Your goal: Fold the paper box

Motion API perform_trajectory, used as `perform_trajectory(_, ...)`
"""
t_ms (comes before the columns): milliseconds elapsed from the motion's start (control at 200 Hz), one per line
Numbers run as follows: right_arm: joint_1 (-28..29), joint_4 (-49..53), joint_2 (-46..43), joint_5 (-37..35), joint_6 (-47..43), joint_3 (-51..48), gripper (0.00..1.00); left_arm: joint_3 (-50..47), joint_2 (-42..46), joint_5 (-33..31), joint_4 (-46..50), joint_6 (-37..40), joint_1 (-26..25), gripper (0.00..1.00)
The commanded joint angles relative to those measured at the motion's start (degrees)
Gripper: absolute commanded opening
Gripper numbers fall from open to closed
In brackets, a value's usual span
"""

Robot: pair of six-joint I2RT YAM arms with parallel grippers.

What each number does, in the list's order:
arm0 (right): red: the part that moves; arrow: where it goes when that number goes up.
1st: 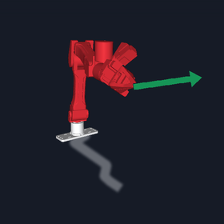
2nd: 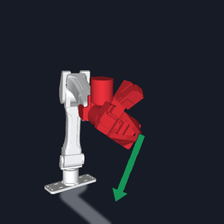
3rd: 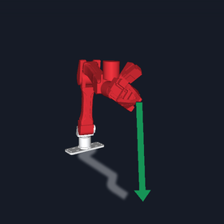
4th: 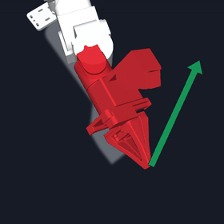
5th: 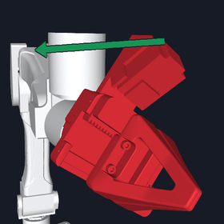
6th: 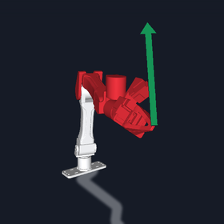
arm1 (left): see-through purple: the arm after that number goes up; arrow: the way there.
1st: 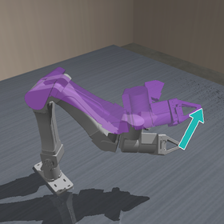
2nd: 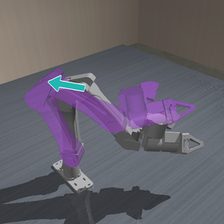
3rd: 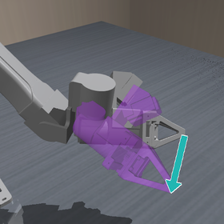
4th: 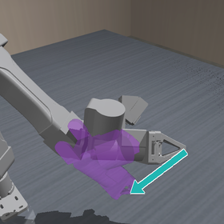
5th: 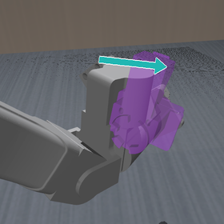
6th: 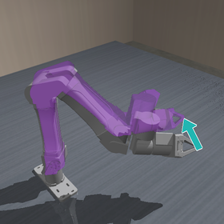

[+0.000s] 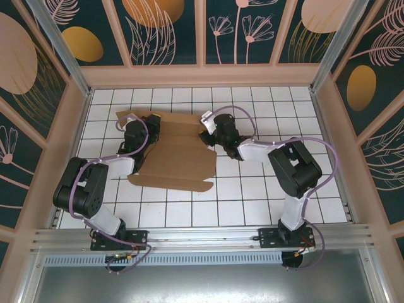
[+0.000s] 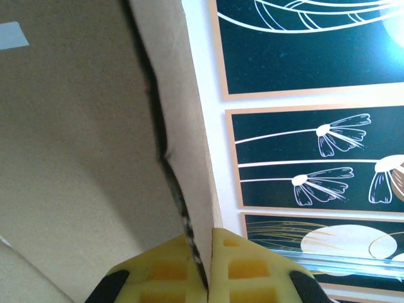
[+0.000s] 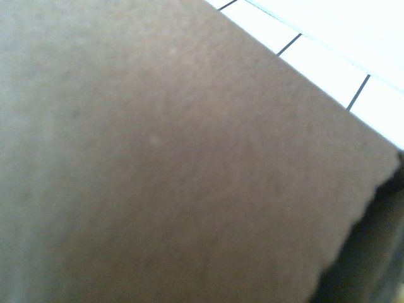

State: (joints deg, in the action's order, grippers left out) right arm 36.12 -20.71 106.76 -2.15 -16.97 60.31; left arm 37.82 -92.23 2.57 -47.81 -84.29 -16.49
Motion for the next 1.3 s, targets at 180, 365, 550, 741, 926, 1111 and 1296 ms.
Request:
perform_trajectory(180,-0.3,0.0,3.4,-7.8,6.6,4.4,0.47,-1.4,-1.1,5.2,6.8,-1.2,-0.8,0.0)
perform_trajectory(365,-0.2,2.5,5.9,-11.9,11.3,7.6,0.4,-1.3,-1.2,4.6,7.5,-2.4,-0.9,0.0)
perform_trajectory(550,0.8,4.2,7.7,-15.0,11.8,10.0,0.3,-1.2,-1.1,4.5,7.8,-3.7,-0.8,0.0)
perform_trajectory(741,1.5,8.2,9.3,-20.7,13.2,13.0,0.18,-0.6,-0.5,4.1,9.3,-4.5,-0.8,0.0)
perform_trajectory(926,3.0,11.5,11.2,-26.9,13.9,15.7,0.16,0.3,-0.2,4.0,11.4,-6.2,-0.9,0.0)
perform_trajectory(1111,4.4,14.3,14.1,-33.3,16.1,18.4,0.03,0.4,0.5,3.7,12.3,-6.9,-0.9,0.0)
perform_trajectory(1296,4.7,18.2,15.8,-35.5,24.7,21.3,0.0,0.3,0.7,3.4,13.0,-7.2,-1.0,0.0)
